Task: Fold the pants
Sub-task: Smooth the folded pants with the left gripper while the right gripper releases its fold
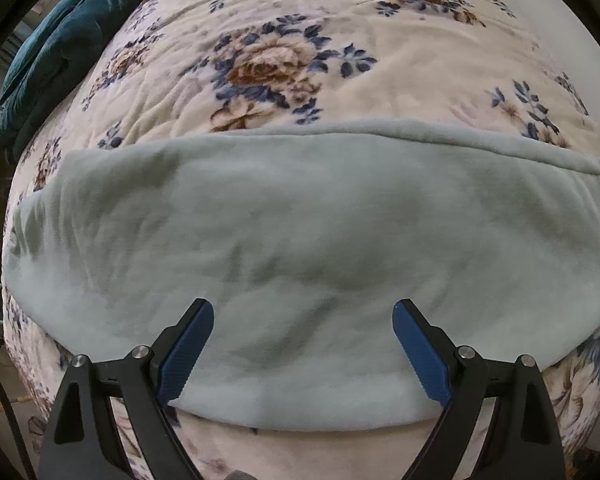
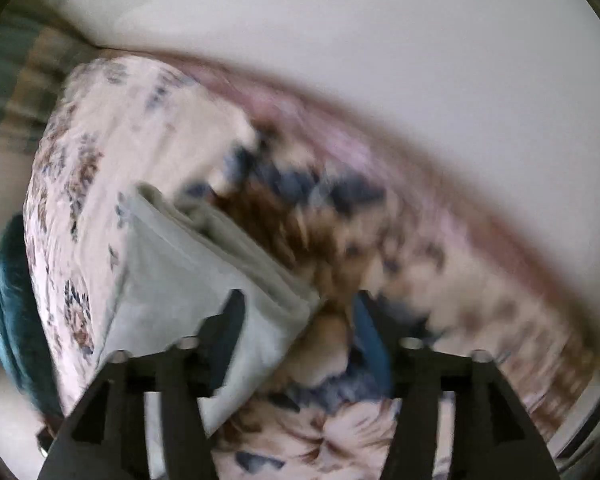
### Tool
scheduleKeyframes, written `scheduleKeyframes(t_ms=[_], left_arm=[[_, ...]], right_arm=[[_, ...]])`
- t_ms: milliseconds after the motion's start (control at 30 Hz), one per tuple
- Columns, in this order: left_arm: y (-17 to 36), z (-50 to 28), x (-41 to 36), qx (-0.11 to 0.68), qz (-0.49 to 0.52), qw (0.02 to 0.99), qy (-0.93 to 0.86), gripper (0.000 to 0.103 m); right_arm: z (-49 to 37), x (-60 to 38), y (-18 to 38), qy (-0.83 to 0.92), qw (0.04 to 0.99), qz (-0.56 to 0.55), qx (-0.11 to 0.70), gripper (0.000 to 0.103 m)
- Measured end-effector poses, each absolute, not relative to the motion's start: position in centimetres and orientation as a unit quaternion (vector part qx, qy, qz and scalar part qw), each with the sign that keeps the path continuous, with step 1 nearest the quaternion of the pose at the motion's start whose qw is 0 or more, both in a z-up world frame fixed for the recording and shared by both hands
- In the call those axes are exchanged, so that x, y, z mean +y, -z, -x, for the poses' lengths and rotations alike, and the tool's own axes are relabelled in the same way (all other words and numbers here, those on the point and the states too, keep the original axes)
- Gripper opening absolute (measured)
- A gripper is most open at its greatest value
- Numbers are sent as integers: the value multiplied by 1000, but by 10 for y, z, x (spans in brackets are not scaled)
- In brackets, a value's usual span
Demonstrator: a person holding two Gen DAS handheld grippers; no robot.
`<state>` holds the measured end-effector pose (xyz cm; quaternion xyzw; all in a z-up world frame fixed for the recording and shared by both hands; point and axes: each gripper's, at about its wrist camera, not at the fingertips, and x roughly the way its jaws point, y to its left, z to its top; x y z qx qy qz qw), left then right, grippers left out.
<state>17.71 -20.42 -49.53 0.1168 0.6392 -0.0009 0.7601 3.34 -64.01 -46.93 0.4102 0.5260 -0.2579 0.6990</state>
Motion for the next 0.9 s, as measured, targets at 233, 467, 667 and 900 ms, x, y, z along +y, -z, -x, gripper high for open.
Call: scheduleKeyframes(t_ms=[233,467,667,900], left_arm=[[505,-179,-213,634,-78,769,-19,92],[521,-178,-194,658,6,752,-51,92],[536,-175,-175,669,40,740,-61,92],[548,-183,-176,681,27,730,-54,101]], right_arm=[[-142,-622,462,126,742,-285,594,63],[-206,-598,511,55,686,-228,689,68],[-215,-589,517,56,680,-146,717,35],[-216,-591,515,107,670,-112,726,21]])
